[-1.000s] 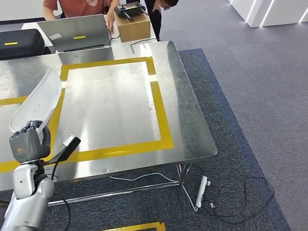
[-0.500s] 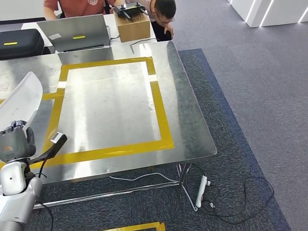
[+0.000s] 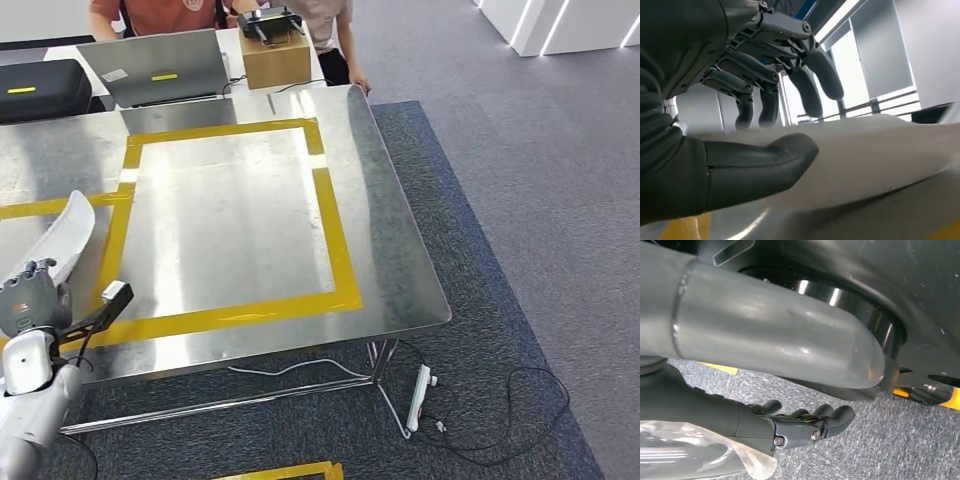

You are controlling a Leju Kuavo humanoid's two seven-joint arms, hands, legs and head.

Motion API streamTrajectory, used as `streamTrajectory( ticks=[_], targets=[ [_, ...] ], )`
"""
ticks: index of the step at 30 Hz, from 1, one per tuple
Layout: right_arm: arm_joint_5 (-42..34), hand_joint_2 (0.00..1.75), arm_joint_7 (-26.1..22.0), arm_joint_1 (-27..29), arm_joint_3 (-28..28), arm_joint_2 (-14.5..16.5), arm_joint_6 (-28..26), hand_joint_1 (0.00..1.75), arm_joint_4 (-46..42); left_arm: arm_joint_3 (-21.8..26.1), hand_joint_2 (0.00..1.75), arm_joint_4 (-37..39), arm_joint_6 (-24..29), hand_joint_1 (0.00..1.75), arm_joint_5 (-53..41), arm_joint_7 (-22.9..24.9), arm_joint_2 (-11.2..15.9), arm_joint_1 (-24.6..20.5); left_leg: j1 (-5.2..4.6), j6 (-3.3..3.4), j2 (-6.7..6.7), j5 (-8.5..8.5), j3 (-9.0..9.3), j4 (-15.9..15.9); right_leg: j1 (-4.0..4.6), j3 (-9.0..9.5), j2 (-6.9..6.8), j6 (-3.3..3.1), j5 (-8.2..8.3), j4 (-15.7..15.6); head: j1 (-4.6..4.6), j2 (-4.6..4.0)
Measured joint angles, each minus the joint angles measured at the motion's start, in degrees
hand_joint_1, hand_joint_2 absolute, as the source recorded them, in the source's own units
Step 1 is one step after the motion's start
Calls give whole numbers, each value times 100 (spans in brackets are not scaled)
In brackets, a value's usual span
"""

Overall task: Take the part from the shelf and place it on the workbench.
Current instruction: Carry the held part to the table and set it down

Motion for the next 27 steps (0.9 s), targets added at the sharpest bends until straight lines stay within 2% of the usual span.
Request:
streamTrajectory(
  ticks=[2, 15, 21, 23, 25, 26, 27],
  targets=[
    [2, 0, -1, -1, 2, -1, 1, 0, -1, -37, 0, 72, 33, 0, 100, -63, 18, -39, 0, 0, 0, 0, 0, 0, 0, 0, 0, 0, 0, 0, 1, -1],
    [4, 0, -20, -1, 42, -4, 2, 0, -3, -115, 0, 260, 318, 0, 319, -132, 29, -81, 0, 0, 0, 0, 1, 0, 0, 1, 0, -1, 1, 0, -1, 1],
    [-25, 0, -42, 2, 44, -4, -20, 0, -3, -174, 0, -149, 360, 0, 426, -291, 17, 121, -1, 2, 0, -2, -1, 3, -3, 0, 0, 1, 2, -5, -1, -1],
    [-42, 0, -54, 4, 44, -3, -38, 0, -4, -190, 0, -408, 365, 0, 454, -384, -1, 245, -16, 51, -1, 11, 3, 11, -20, 12, 4, 47, 36, -43, -4, 0],
    [-55, 0, -64, 6, 44, -3, -59, 0, -5, -199, 0, -708, 373, 0, 495, -491, -38, 367, 14, 126, 22, 91, 52, -108, -16, 12, -8, 105, 24, -65, -3, -1],
    [-63, 0, -67, 6, 44, -3, -66, 0, -5, -202, 0, -863, 379, 0, 515, -547, -64, 420, 38, 149, 39, 138, 78, -188, -5, -35, -27, 120, -61, 22, 5, -1],
    [-72, 0, -69, 5, 44, -4, -72, 0, -5, -205, 0, -1013, 382, 0, 544, -607, -98, 474, 63, 161, 58, 175, 94, -251, 2, -140, -50, 134, -210, 237, 16, -1]
  ],
)
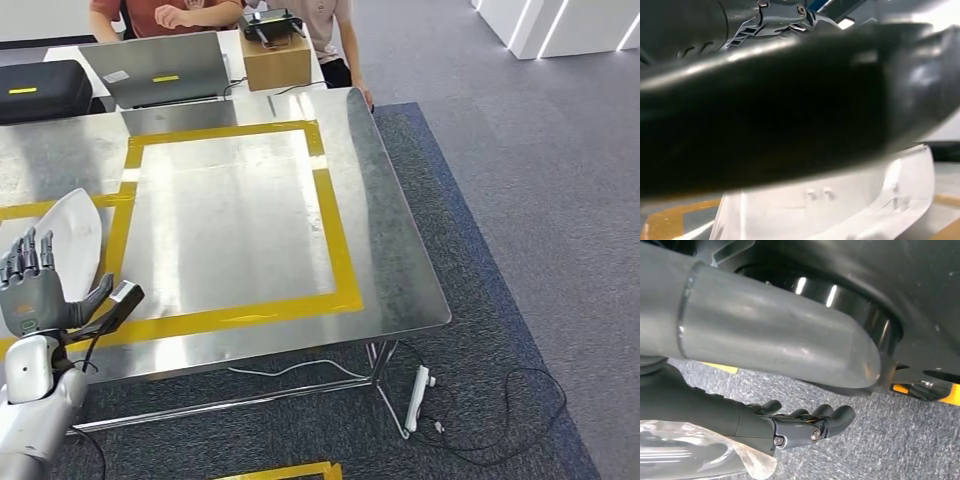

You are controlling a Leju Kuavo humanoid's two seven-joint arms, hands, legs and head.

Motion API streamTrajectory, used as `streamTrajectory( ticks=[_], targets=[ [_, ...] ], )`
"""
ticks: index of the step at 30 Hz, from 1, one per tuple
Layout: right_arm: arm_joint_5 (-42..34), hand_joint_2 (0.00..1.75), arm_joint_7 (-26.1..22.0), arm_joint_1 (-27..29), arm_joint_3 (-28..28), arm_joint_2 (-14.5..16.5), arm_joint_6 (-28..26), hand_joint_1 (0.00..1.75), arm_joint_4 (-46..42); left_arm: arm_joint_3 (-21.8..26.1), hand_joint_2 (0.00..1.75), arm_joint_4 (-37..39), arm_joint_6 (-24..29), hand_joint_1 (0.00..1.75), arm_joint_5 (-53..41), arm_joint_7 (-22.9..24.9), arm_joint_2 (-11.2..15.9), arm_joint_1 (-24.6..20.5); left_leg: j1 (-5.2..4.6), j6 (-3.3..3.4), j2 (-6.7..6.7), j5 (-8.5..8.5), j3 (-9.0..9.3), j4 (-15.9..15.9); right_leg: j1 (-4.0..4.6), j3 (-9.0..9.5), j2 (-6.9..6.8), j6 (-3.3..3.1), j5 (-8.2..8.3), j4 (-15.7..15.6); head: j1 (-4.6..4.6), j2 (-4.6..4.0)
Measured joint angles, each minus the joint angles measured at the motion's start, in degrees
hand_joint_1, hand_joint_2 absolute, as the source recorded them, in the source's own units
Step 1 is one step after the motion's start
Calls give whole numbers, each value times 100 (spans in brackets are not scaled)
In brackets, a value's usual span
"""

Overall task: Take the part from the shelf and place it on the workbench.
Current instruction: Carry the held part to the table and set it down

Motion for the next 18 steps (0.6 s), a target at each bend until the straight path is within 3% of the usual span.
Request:
streamTrajectory(
  ticks=[2, 3, 4, 5, 8, 10, 13, 14, 16, 18],
  targets=[
    [-17, 0, -7, 1, 0, -1, -7, 0, 0, -3, 0, -266, 5, 0, 55, -126, -64, 136, 12, 3, 34, 21, -18, -16, -12, -325, -31, 43, -360, 704, 15, 0],
    [-22, 0, -10, 0, 0, -1, -11, 0, 0, -5, 0, -394, 5, 0, 92, -203, -98, 216, 21, -7, 51, 27, -33, -10, -25, -462, -36, 73, -471, 1021, 17, -1],
    [-26, 0, -14, -2, -1, -2, -15, 0, 0, -8, 0, -520, 5, 0, 142, -297, -132, 297, 34, -22, 64, 34, -48, -2, -40, -516, -41, 104, -478, 1164, 15, -1],
    [-28, 0, -18, -5, -1, -3, -20, 0, 0, -10, 0, -655, 5, 0, 209, -409, -169, 371, 54, -46, 70, 40, -67, 16, -59, -459, -45, 137, -375, 1081, 15, 0],
    [-30, 0, -13, -6, 0, -3, -28, 0, -2, 3, 0, -1056, 6, 0, 500, -832, -287, 549, 106, -178, 54, 23, -171, 163, -135, 71, 21, 236, 84, 68, 38, 0],
    [-31, 0, -16, 4, 0, -1, -32, 0, -5, 30, 0, -1313, 10, 0, 722, -1138, -359, 629, 90, -267, 33, 28, -269, 277, -150, 179, 85, 175, 129, -174, 60, 1],
    [-36, 0, -21, 20, 0, 0, -40, 0, -8, 82, 0, -1630, 18, 0, 1027, -1577, -477, 780, 102, -350, 30, 76, -343, 298, -132, 100, 64, -11, 210, -118, 57, 1],
    [-37, 0, -22, 21, 0, 0, -42, 0, -9, 114, 0, -1737, 18, 0, 1123, -1717, -529, 853, 109, -368, 66, -12, -381, 377, -128, 69, 45, -69, 249, -118, 45, 1],
    [-38, 0, -27, 30, 0, 0, -46, 0, -9, 168, 0, -1922, 19, 0, 1272, -1933, -631, 952, 115, -388, 160, -434, -554, 881, -116, -13, -25, -168, 323, -126, 12, 0],
    [-38, 0, -33, 43, 0, 0, -51, 0, -9, 189, 0, -2039, 18, 0, 1351, -2046, -716, 1004, 114, -394, 200, -900, -754, 1626, -83, -106, -105, -208, 389, -124, -5, 0]
  ],
)
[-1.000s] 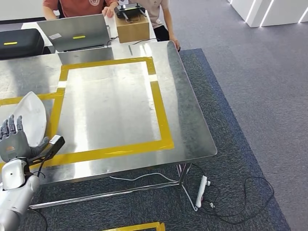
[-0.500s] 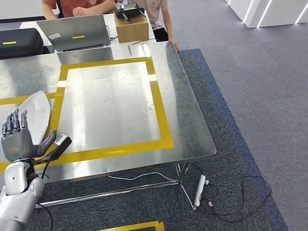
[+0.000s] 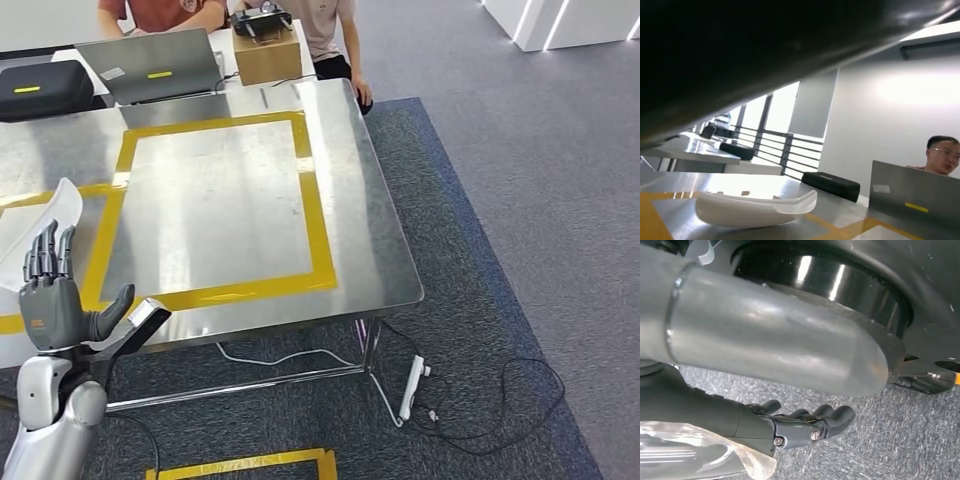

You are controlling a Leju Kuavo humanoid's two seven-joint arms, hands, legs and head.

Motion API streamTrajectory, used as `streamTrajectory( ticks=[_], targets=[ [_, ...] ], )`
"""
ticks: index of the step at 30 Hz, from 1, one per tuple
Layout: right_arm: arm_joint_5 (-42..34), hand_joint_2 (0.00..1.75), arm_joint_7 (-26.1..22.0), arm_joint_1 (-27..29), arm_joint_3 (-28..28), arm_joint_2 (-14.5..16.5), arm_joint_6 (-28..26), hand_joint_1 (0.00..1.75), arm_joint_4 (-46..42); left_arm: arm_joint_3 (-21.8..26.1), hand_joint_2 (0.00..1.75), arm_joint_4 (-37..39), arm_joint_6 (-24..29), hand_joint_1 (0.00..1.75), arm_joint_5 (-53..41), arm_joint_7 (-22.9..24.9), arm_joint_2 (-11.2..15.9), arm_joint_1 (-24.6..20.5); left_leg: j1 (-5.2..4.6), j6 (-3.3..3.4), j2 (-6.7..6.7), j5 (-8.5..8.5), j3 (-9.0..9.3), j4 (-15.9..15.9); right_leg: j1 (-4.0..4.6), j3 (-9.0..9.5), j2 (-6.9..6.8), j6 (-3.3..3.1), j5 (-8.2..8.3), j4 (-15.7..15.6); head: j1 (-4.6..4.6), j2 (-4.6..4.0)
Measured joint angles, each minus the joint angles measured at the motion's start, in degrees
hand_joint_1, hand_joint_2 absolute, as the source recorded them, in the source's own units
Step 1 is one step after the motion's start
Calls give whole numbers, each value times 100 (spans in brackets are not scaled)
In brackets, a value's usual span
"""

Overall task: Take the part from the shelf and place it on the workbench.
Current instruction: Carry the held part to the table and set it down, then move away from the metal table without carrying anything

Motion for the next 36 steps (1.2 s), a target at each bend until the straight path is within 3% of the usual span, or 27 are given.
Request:
streamTrajectory(
  ticks=[1, 2, 3, 5, 7, 10, 11, 13, 15, 16, 17, 18, 20, 22, 24, 26, 27, 30, 31, 32, 33, 35, 36],
  targets=[
    [0, 0, -2, 2, 0, 0, -1, 0, 0, 11, 0, -46, -1, 0, 16, -30, -35, 36, -1, 6, 3, -114, -13, 225, 14, -49, -31, -5, 37, 1, 1, 0],
    [0, 0, -4, 2, 0, 0, -2, 0, 0, 27, 0, -89, -1, 0, 31, -56, -63, 74, -2, 19, 5, -122, 77, 235, 25, -96, -55, -7, 74, 2, 1, 1],
    [0, 0, -2, 1, 0, 0, -4, 0, 0, 47, 0, -135, -2, 0, 45, -85, -89, 106, -5, 42, 6, -39, 279, 15, 32, -141, -72, -3, 113, 2, 0, 1],
    [-1, 0, 14, -6, 0, 2, -16, 0, 0, 78, 0, -238, -2, 0, 71, -134, -137, 136, -21, 98, 20, 189, 851, -813, 46, -215, -97, 23, 188, 4, 0, 1],
    [-3, 0, 38, -18, 0, 4, -39, 0, 0, 89, 0, -328, -2, 0, 78, -158, -179, 150, -51, 130, 36, 293, 1173, -1375, 60, -264, -111, 80, 261, 5, 5, 0],
    [-23, 0, 62, -21, 0, 4, -61, 0, 0, 89, 0, -405, -2, 0, 79, -145, -236, 224, -76, 185, 45, 393, 1139, -1467, 48, -299, -110, 199, 369, -38, 9, 0],
    [-34, 0, 67, -20, -1, 3, -65, 0, 0, 86, 0, -423, -2, 0, 80, -134, -259, 242, -69, 223, 52, 451, 1104, -1480, 43, -335, -93, 231, 308, -13, 16, 1],
    [-49, 0, 70, -26, -2, 2, -72, 0, 0, 74, 0, -454, -2, 0, 80, -98, -304, 266, -53, 299, 68, 580, 994, -1505, 46, -480, -44, 264, -113, 349, 38, 1],
    [-57, 0, 72, -38, -2, 2, -80, 0, 0, 46, 0, -476, -2, 0, 77, -42, -331, 309, -78, 347, 72, 694, 843, -1500, 63, -641, -15, 268, -637, 1060, 58, 1],
    [-61, 0, 76, -43, -2, 2, -84, 0, 0, 27, 0, -482, -3, 0, 74, -14, -339, 338, -93, 357, 72, 752, 765, -1498, 73, -660, -11, 265, -755, 1348, 61, 1],
    [-66, 0, 81, -46, -2, 2, -86, 0, 0, 5, 0, -486, -3, 0, 72, 8, -348, 364, -107, 363, 71, 808, 689, -1494, 84, -604, -9, 257, -746, 1476, 62, 1],
    [-70, 0, 86, -48, -2, 2, -87, 0, 0, -15, 0, -488, -3, 0, 71, 21, -355, 386, -120, 362, 68, 862, 618, -1491, 94, -452, -8, 239, -632, 1398, 63, 1],
    [-73, 0, 104, -46, -2, 2, -87, 0, 0, -39, 0, -504, -2, 0, 70, 41, -364, 416, -144, 344, 58, 961, 501, -1484, 113, 104, 8, 172, -363, 718, 63, 1],
    [-76, 0, 121, -37, -2, 4, -87, 0, 0, -54, 0, -551, -1, 0, 68, 54, -365, 439, -168, 305, 58, 1058, 417, -1470, 135, 653, 32, 105, -323, -81, 64, 1],
    [-86, 0, 130, -23, -2, 8, -87, 0, 0, -87, 0, -616, -1, 0, 63, 81, -364, 481, -169, 255, 63, 1166, 374, -1477, 157, 818, 44, 66, -356, -390, 67, 1],
    [-96, 0, 141, 1, -2, 24, -88, 0, 0, -138, 0, -682, -2, 0, 60, 120, -362, 556, -152, 194, 62, 1153, 340, -1458, 141, 723, 18, -1, -268, -413, 70, 1],
    [-99, 0, 146, 9, -2, 31, -91, 0, 0, -163, 0, -709, -2, 0, 60, 135, -361, 588, -140, 155, 61, 1005, 305, -1357, 130, 665, -6, -49, -212, -422, 65, 1],
    [-102, 0, 152, 15, -2, 37, -98, 0, 0, -204, 0, -750, -2, 0, 55, 158, -361, 647, -79, 34, 63, 187, 116, -450, 118, 486, -68, -125, -42, -423, 51, -1],
    [-103, 0, 152, 15, -2, 38, -98, 0, 0, -215, 0, -767, -2, 0, 45, 168, -360, 676, -56, 0, 64, 37, 83, -117, 116, 419, -79, -119, 20, -412, 51, 0],
    [-103, 0, 153, 15, -2, 40, -98, 0, 0, -227, 0, -790, -2, 0, 33, 188, -360, 711, -35, -26, 64, 26, 113, 78, 111, 345, -88, -107, 81, -394, 51, 0],
    [-103, 0, 154, 14, -2, 42, -98, 0, 0, -247, 0, -820, -2, 0, 21, 217, -358, 748, -12, -49, 65, 129, 228, 80, 102, 250, -95, -89, 136, -366, 51, 1],
    [-103, 0, 159, 10, -2, 48, -98, 0, 0, -297, 0, -899, -2, 0, 10, 272, -347, 799, 31, -80, 66, 409, 700, -493, 83, 76, -105, -34, 215, -285, 52, 1],
    [-103, 0, 164, 7, -2, 49, -98, 0, 1, -323, 0, -942, -2, 0, 10, 288, -339, 815, 36, -81, 62, 447, 972, -907, 82, 1, -107, 0, 243, -236, 51, 1]
  ],
)
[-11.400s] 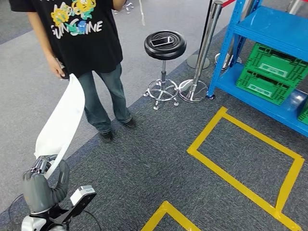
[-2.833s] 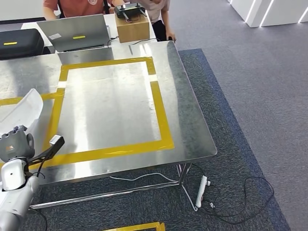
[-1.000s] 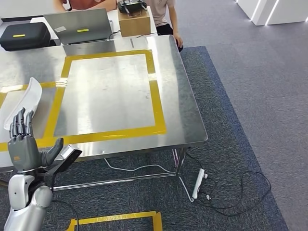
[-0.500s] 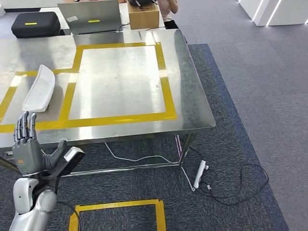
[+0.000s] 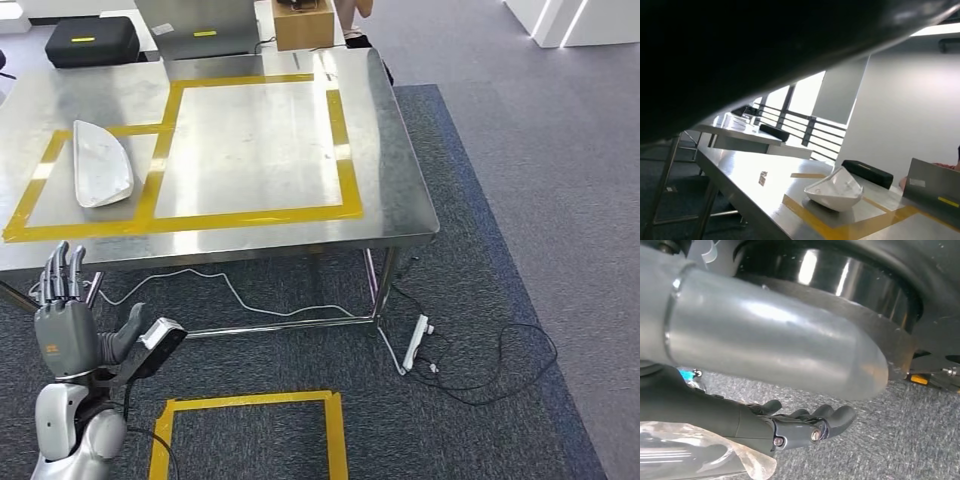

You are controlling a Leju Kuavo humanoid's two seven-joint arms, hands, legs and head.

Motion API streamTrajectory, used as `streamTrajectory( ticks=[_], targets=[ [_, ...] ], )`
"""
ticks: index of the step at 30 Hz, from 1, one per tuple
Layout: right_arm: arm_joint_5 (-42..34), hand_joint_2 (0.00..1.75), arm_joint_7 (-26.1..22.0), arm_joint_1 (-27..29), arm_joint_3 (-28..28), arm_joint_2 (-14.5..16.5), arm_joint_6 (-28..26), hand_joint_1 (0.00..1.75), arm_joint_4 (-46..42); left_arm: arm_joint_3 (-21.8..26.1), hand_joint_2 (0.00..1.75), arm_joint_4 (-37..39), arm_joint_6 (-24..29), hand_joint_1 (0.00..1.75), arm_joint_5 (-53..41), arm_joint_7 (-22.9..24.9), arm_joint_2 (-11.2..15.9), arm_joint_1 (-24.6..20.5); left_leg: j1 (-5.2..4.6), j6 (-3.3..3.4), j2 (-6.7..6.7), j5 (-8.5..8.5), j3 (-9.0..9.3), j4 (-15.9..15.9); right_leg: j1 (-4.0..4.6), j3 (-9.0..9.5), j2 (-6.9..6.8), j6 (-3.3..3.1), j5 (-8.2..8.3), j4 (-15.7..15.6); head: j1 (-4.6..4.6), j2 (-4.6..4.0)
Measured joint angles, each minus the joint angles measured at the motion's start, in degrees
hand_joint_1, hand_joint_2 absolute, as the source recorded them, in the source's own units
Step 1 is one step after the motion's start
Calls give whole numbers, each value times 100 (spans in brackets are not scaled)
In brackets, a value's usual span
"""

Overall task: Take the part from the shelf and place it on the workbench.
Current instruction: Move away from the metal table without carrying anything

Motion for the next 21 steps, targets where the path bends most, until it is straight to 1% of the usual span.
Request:
streamTrajectory(
  ticks=[1, 2, 3, 4, 5, 6, 7, 8, 9, 10, 11, 12, 13, 14, 15, 16, 17, 18, 19, 20, 21],
  targets=[
    [-1, 0, 7, -4, 0, 1, -1, 0, 1, -22, 0, -45, 0, 0, 6, 5, 10, 16, -2, 19, -3, -19, 198, -331, 5, -57, -1, 39, 33, 37, 3, 0],
    [-2, 0, 14, -5, 0, 1, -1, 0, 1, -39, 0, -79, 0, 0, 28, 7, 18, 34, -13, 51, -6, -65, 305, -538, 12, -98, -1, 77, 73, 58, 2, 0],
    [-5, 0, 19, -6, 0, 1, -1, 0, 2, -59, 0, -102, 0, 0, 66, 7, 24, 54, -34, 99, -10, -90, 325, -617, 15, -127, 0, 118, 118, 61, 7, 0],
    [-13, 0, 25, -3, 0, 1, -1, 0, 3, -84, 0, -115, 0, 0, 122, 7, 30, 74, -41, 159, -6, -66, 285, -625, 9, -149, 2, 160, 163, 52, 7, -1],
    [-34, 0, 30, 0, -1, 1, 0, 0, 6, -118, 0, -117, -1, 0, 183, 11, 37, 85, -44, 219, 5, -20, 236, -626, -1, -178, 11, 195, 141, 63, 7, -1],
    [-61, 0, 33, 1, -4, 1, 0, 0, 9, -158, 0, -117, -1, 0, 234, 26, 47, 91, -45, 286, 16, 34, 178, -631, -10, -231, 26, 225, 20, 136, 12, -1],
    [-90, 0, 37, -1, -9, 1, 0, 0, 12, -203, 0, -116, -2, 0, 273, 48, 58, 93, -46, 346, 27, 98, 108, -638, -14, -307, 46, 244, -210, 325, 17, -2],
    [-121, 0, 38, -4, -15, 1, 2, 0, 16, -247, 0, -114, -3, 0, 292, 70, 69, 98, -56, 389, 34, 160, 33, -637, -14, -395, 68, 254, -512, 624, 25, -2],
    [-150, 0, 33, -6, -22, 1, 9, 0, 21, -288, 0, -111, -3, 0, 303, 89, 75, 111, -73, 419, 35, 226, -51, -634, -7, -485, 83, 257, -795, 996, 32, -2],
    [-180, 0, 25, -8, -32, 1, 21, 0, 30, -325, 0, -104, -4, 0, 312, 102, 78, 133, -94, 433, 35, 292, -138, -631, 3, -537, 93, 254, -983, 1353, 34, -2],
    [-216, 0, 17, -7, -45, 1, 38, 0, 42, -358, 0, -94, -4, 0, 322, 111, 79, 163, -115, 441, 35, 355, -221, -629, 13, -531, 97, 245, -1031, 1588, 34, -1],
    [-256, 0, 6, -6, -61, 2, 62, 0, 59, -389, 0, -81, -4, 0, 336, 125, 80, 201, -137, 444, 36, 417, -303, -627, 24, -437, 97, 224, -952, 1643, 35, -1],
    [-291, 0, -4, -4, -81, 6, 86, 0, 82, -414, 0, -70, -4, 0, 350, 138, 79, 245, -157, 443, 36, 476, -377, -625, 37, -242, 99, 192, -790, 1486, 34, -1],
    [-327, 0, -15, -1, -101, 12, 111, 0, 109, -433, 0, -61, -4, 0, 362, 146, 74, 290, -173, 441, 35, 533, -437, -624, 53, 35, 104, 145, -630, 1157, 34, -1],
    [-361, 0, -34, 2, -123, 18, 136, 0, 143, -446, 0, -56, -4, 0, 379, 149, 67, 337, -193, 433, 33, 586, -489, -621, 78, 364, 110, 92, -546, 709, 36, -1],
    [-392, 0, -56, 3, -149, 26, 158, 0, 183, -452, 0, -52, -4, 0, 397, 149, 57, 382, -205, 419, 32, 643, -529, -617, 96, 662, 116, 53, -539, 263, 34, -1],
    [-421, 0, -78, 4, -174, 33, 178, 0, 224, -456, 0, -44, -4, 0, 421, 149, 47, 423, -209, 399, 32, 701, -561, -618, 115, 863, 121, 27, -576, -67, 34, 0],
    [-450, 0, -103, 6, -198, 42, 200, 0, 266, -460, 0, -31, -4, 0, 449, 150, 34, 464, -206, 370, 34, 764, -588, -629, 130, 953, 123, 16, -614, -267, 36, 0],
    [-479, 0, -122, 8, -220, 56, 221, 0, 308, -463, 0, -14, -4, 0, 473, 151, 21, 505, -199, 340, 35, 830, -605, -648, 132, 946, 122, 10, -596, -346, 35, 0],
    [-509, 0, -137, 8, -242, 76, 243, 0, 349, -465, 0, 12, -4, 0, 504, 151, 8, 548, -191, 308, 29, 846, -624, -657, 127, 899, 105, -9, -543, -363, 42, -1],
    [-542, 0, -146, 10, -266, 96, 261, 0, 390, -466, 0, 54, -4, 0, 546, 155, -7, 591, -187, 275, 22, 761, -655, -615, 113, 843, 90, -42, -476, -380, 43, -1]
  ],
)
